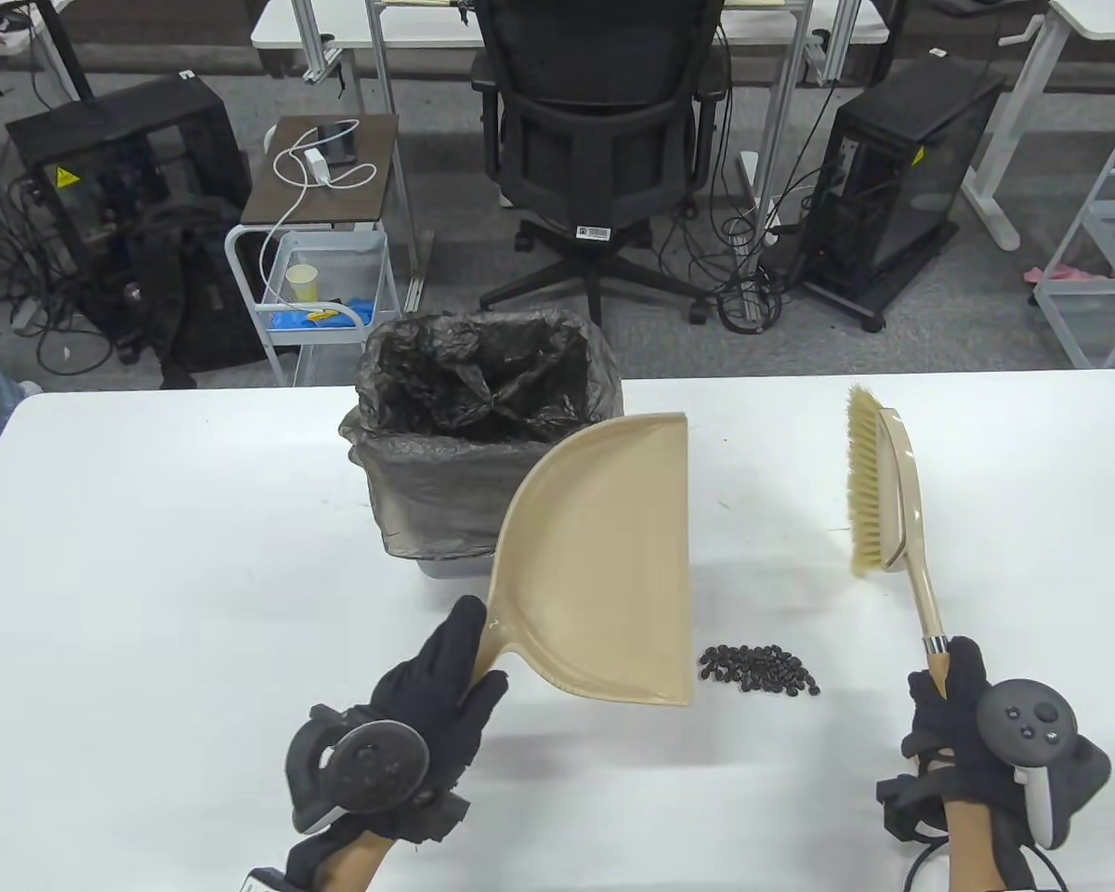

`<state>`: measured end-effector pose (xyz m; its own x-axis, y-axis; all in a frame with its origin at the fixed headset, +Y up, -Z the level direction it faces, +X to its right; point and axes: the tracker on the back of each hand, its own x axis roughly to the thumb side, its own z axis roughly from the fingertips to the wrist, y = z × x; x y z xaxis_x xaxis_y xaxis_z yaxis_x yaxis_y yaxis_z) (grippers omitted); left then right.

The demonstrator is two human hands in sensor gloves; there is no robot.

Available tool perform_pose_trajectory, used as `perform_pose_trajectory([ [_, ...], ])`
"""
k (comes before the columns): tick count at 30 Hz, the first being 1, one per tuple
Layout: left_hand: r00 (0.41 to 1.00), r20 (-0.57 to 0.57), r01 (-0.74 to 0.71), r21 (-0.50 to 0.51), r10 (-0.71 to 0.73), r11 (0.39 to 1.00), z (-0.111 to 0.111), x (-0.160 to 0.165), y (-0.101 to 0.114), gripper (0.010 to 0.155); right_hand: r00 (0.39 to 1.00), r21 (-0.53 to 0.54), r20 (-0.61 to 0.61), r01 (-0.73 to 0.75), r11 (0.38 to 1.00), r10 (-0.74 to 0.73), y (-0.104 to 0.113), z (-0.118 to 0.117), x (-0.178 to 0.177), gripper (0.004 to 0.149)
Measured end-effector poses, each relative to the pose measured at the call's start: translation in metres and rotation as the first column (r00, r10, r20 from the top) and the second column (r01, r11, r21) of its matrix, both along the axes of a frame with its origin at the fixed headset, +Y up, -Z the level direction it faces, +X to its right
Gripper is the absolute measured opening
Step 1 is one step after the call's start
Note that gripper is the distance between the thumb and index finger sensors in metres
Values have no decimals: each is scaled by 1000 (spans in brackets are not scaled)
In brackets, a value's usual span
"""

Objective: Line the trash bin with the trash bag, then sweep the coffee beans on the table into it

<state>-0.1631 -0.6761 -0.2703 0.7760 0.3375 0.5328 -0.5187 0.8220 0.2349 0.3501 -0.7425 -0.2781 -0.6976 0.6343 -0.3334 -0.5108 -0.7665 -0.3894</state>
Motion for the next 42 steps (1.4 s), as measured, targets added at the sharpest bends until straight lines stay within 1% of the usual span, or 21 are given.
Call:
perform_pose_trajectory([
  [2,998,44,38,-58,-36,998,-4,11,-10,70,1000,4,-3,2,1000,-2,0,0,0,66],
  [3,996,62,66,-65,-62,996,-5,18,-15,70,1000,6,-6,4,1000,-3,0,0,0,66],
  [6,988,65,146,-81,-141,986,-8,30,-25,70,1000,7,-13,0,1000,0,0,-1,0,66],
  [8,980,54,198,-117,-193,973,-14,37,-32,70,1000,-1,-18,-6,1000,6,0,-1,-1,66],
  [13,970,36,241,-226,-239,944,-23,40,-49,69,1000,-26,-24,-8,1000,7,-3,-2,-1,66],
  [15,976,38,218,-284,-216,934,-27,39,-54,69,1000,-24,-24,-15,1000,15,-4,-2,-2,65],
  [19,954,13,289,-313,-300,905,-30,38,-59,68,999,-17,-37,-34,999,34,-3,-2,-6,65],
  [23,960,14,269,-330,-280,905,-33,37,-64,66,998,-27,-46,-54,998,53,3,-7,-13,65],
  [26,963,2,256,-330,-271,909,-34,36,-68,65,995,-12,-71,-69,998,68,19,-10,-24,65],
  [28,965,-6,247,-331,-264,911,-34,35,-69,65,992,-19,-92,-93,995,91,36,-12,-35,65],
  [30,964,-10,247,-329,-265,911,-34,35,-71,65,982,-33,-110,-161,986,156,55,-15,-44,65],
  [32,964,-7,247,-339,-265,908,-34,32,-72,65,959,-83,-123,-266,960,255,78,-16,-53,65],
  [35,970,-7,225,-349,-243,910,-33,30,-72,64,941,-181,-164,-324,929,296,102,-12,-57,65],
  [38,966,-7,239,-340,-257,910,-32,29,-72,64,935,-247,-154,-350,903,320,118,-3,-59,64],
  [42,967,-6,237,-344,-255,908,-31,28,-71,63,927,-345,-115,-375,860,358,131,11,-60,64],
])
